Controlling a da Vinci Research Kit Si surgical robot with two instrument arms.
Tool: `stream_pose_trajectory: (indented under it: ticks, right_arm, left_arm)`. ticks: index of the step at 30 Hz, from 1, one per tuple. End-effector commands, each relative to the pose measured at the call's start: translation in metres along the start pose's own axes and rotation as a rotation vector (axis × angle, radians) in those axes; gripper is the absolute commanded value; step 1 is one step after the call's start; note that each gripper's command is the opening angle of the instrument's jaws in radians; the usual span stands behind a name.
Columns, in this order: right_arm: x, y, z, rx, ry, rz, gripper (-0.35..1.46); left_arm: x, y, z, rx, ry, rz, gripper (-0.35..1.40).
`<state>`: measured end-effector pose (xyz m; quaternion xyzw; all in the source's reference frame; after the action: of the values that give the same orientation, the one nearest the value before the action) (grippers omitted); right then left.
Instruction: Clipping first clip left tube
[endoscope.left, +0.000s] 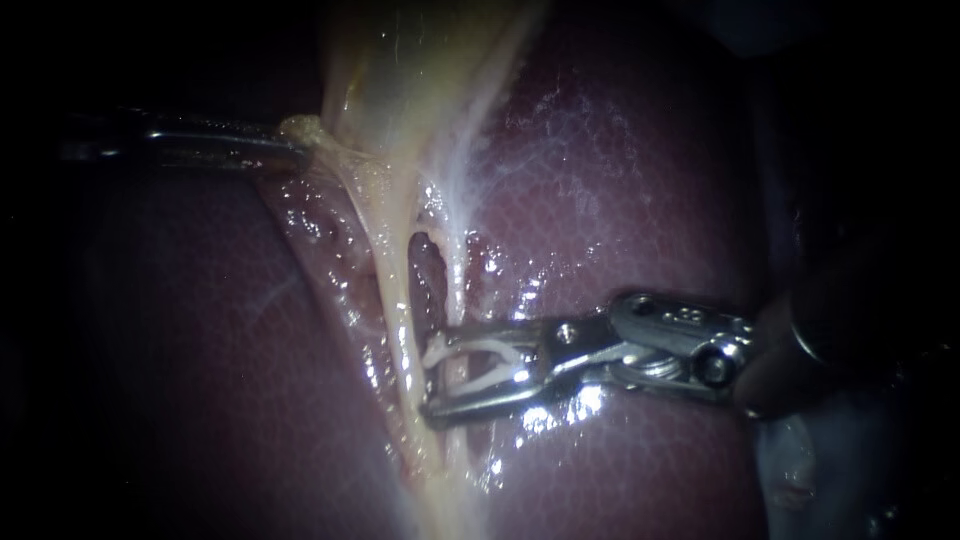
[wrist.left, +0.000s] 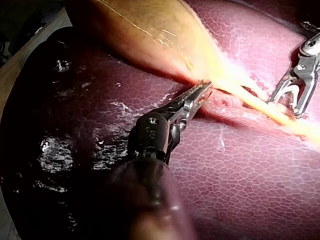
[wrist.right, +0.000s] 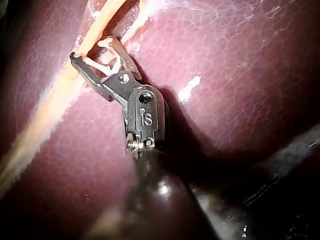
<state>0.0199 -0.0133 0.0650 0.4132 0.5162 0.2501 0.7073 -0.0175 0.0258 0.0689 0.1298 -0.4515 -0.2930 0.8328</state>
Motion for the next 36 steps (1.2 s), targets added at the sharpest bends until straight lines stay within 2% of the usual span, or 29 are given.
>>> stream_pose_trajectory:
  ticks: [1, 12, 19, 25, 32, 36]
  right_arm:
    - [-0.0002, 0.0002, 0.0001, 0.003, -0.002, 0.008, 0.5]
    - [-0.0009, 0.0019, 0.0007, 0.076, 0.017, 0.056, 0.5]
    - [-0.0007, 0.0029, 0.0017, 0.162, 0.062, 0.096, 0.5]
    - [-0.0004, 0.0029, 0.0025, 0.247, 0.107, 0.102, 0.5]
    - [-0.0001, 0.0029, 0.003, 0.336, 0.139, 0.105, 0.48]
    - [0.0001, 0.0026, 0.0036, 0.359, 0.162, 0.111, 0.48]
  left_arm:
    - [0.0, 0.0, 0.0, 0.0, 0.0, 0.0, -0.35]
    - [0.0, 0.0, 0.0, 0.0, 0.0, 0.0, -0.35]
    - [0.0001, 0.0, 0.0001, -0.001, 0.0, 0.0, -0.35]
    - [0.0001, 0.0, 0.0003, 0.001, 0.0, 0.0, -0.35]
    - [0.0001, 0.0, 0.0003, 0.001, 0.0, 0.0, -0.35]
    - [0.0001, 0.0, 0.0003, 0.001, 0.0, 0.0, -0.35]
